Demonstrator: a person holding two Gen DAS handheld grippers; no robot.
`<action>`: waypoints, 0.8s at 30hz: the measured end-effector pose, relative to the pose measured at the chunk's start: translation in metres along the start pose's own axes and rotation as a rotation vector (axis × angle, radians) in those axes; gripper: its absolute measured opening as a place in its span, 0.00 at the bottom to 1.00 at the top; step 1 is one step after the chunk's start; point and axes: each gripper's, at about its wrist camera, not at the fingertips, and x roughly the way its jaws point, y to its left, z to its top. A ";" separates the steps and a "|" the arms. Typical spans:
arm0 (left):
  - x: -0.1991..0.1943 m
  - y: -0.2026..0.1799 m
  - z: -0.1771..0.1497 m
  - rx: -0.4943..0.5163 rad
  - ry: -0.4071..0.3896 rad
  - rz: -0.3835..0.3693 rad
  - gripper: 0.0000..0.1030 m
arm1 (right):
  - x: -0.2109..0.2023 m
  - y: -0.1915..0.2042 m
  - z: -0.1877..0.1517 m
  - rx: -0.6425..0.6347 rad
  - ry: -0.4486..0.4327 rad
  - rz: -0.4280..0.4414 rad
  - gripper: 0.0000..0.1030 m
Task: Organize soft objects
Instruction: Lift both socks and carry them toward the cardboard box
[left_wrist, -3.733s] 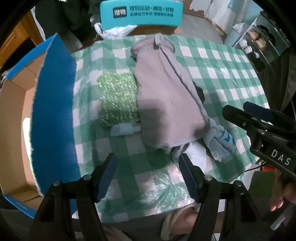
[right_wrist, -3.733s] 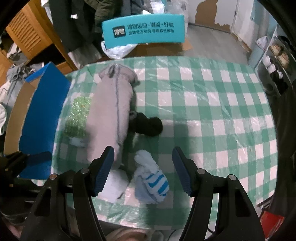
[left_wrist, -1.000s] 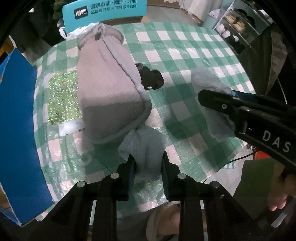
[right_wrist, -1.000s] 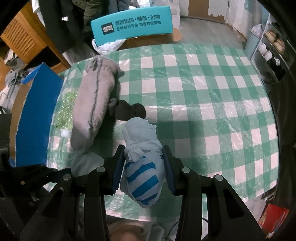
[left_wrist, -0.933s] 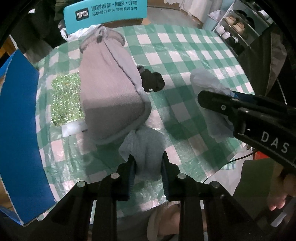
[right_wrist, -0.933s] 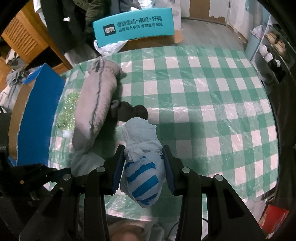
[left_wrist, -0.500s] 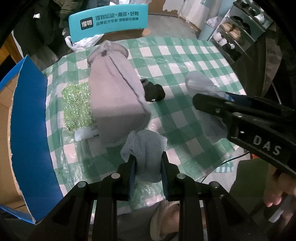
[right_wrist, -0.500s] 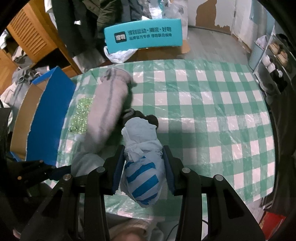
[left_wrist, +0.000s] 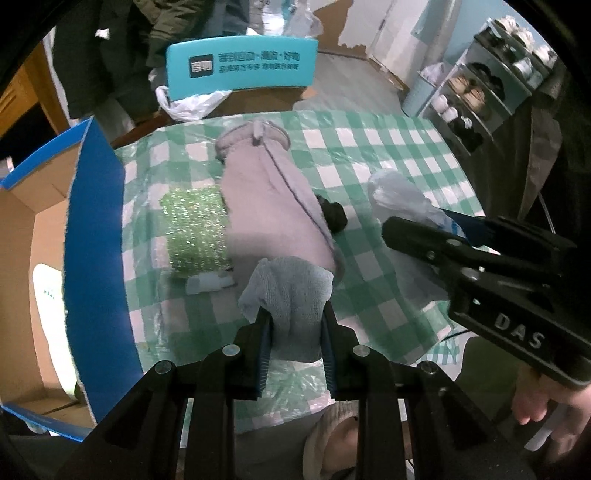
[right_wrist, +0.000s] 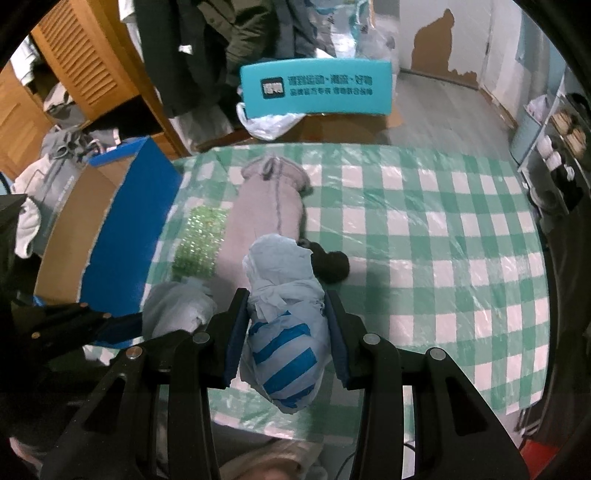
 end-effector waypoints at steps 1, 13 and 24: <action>-0.002 0.003 0.000 -0.006 -0.007 0.004 0.23 | -0.001 0.002 0.001 -0.003 -0.004 0.002 0.38; -0.026 0.034 0.004 -0.042 -0.073 0.073 0.23 | -0.012 0.031 0.014 -0.057 -0.035 0.022 0.38; -0.045 0.063 0.005 -0.068 -0.126 0.134 0.23 | -0.011 0.062 0.027 -0.102 -0.041 0.044 0.38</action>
